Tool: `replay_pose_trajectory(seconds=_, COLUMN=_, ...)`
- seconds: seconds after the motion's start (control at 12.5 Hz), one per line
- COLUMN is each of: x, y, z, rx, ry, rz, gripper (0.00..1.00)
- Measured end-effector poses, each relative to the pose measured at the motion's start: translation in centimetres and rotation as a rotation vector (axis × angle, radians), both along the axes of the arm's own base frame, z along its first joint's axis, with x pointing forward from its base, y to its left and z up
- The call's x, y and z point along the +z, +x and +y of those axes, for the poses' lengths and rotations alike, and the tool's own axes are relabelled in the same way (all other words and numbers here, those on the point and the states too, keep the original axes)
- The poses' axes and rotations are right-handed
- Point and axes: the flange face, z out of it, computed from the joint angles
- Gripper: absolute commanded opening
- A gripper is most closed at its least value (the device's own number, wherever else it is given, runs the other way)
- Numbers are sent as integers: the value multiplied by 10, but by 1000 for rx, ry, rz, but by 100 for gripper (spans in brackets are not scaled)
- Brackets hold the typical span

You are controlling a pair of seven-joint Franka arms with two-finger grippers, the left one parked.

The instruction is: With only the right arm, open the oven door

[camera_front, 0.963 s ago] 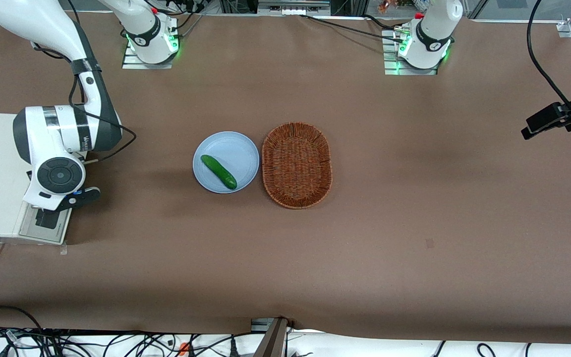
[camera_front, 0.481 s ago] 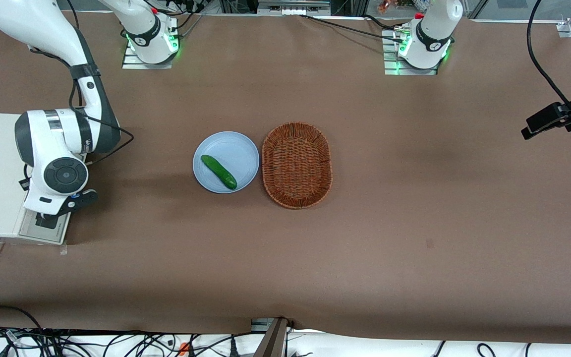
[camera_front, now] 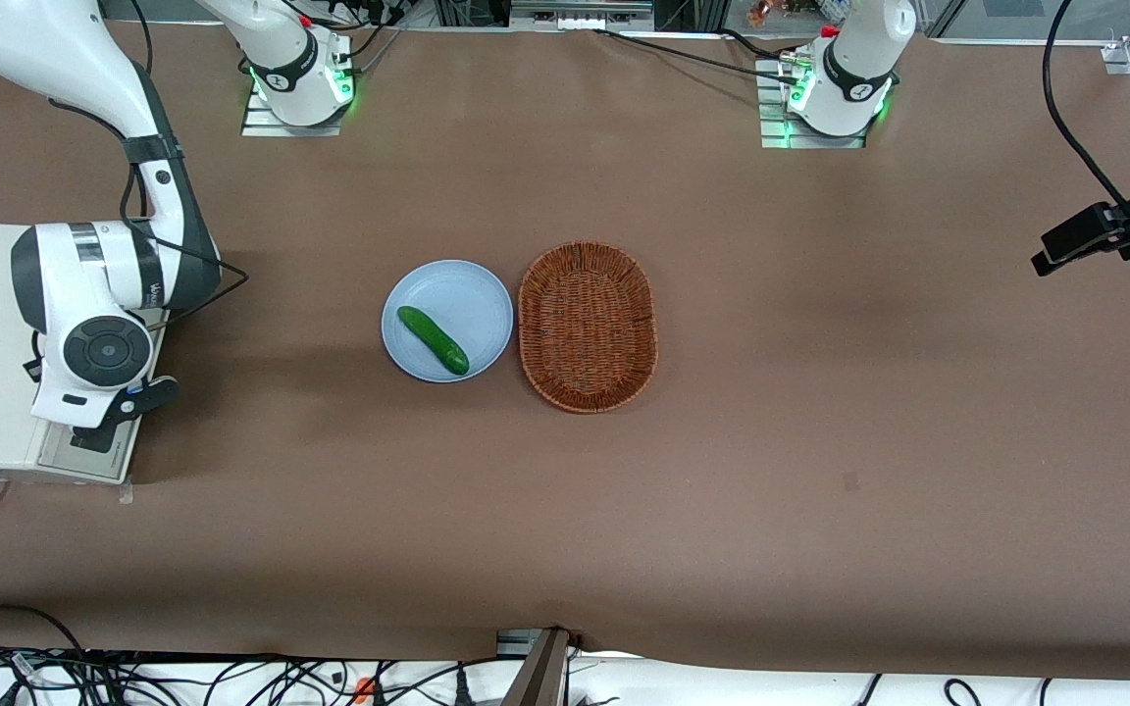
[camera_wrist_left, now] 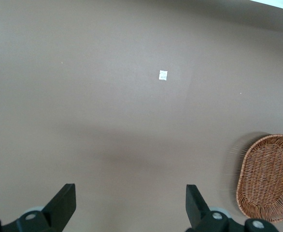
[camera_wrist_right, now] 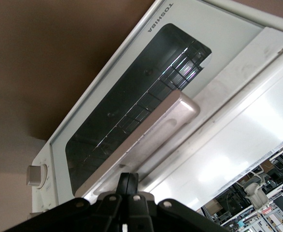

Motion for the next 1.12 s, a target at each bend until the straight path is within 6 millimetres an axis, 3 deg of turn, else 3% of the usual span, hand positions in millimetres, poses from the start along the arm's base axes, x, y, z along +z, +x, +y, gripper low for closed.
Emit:
replay_pose_trajectory(seconds=0.8, x=-3, y=1, z=-1, rx=4, ry=10, rz=-5, gripper=0)
replay_pose_trajectory(seconds=1.12, x=-2, y=2, z=7, rx=-25, ry=69, rz=-20, gripper=0)
